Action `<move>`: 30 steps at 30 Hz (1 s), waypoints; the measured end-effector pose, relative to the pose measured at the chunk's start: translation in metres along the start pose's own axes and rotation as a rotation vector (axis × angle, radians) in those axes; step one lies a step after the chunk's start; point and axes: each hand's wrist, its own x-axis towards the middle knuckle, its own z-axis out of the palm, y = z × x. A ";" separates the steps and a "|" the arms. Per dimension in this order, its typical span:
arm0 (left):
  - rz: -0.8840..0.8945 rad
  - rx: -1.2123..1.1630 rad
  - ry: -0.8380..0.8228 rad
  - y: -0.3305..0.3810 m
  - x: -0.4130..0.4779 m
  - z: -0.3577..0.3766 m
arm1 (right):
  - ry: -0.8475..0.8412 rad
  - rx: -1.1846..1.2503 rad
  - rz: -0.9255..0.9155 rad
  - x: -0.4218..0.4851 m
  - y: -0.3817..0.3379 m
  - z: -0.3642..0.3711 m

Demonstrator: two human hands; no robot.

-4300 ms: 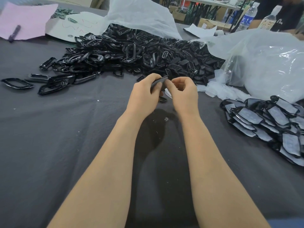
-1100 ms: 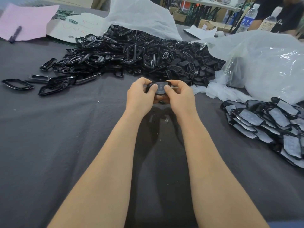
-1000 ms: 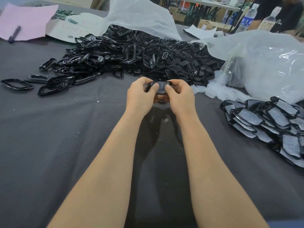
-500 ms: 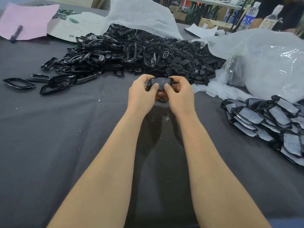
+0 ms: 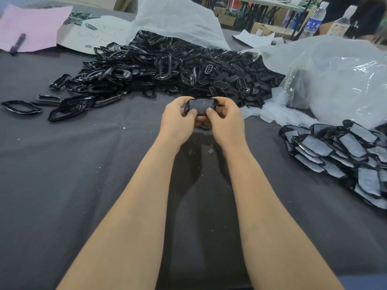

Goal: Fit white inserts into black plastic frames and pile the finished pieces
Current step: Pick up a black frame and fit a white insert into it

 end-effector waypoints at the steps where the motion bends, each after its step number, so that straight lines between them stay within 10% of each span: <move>1: -0.002 0.000 -0.004 0.000 0.000 0.000 | 0.002 0.002 0.011 0.001 0.000 0.000; 30: -0.027 -0.066 0.021 0.002 -0.003 -0.002 | 0.014 0.071 0.014 0.004 0.004 -0.001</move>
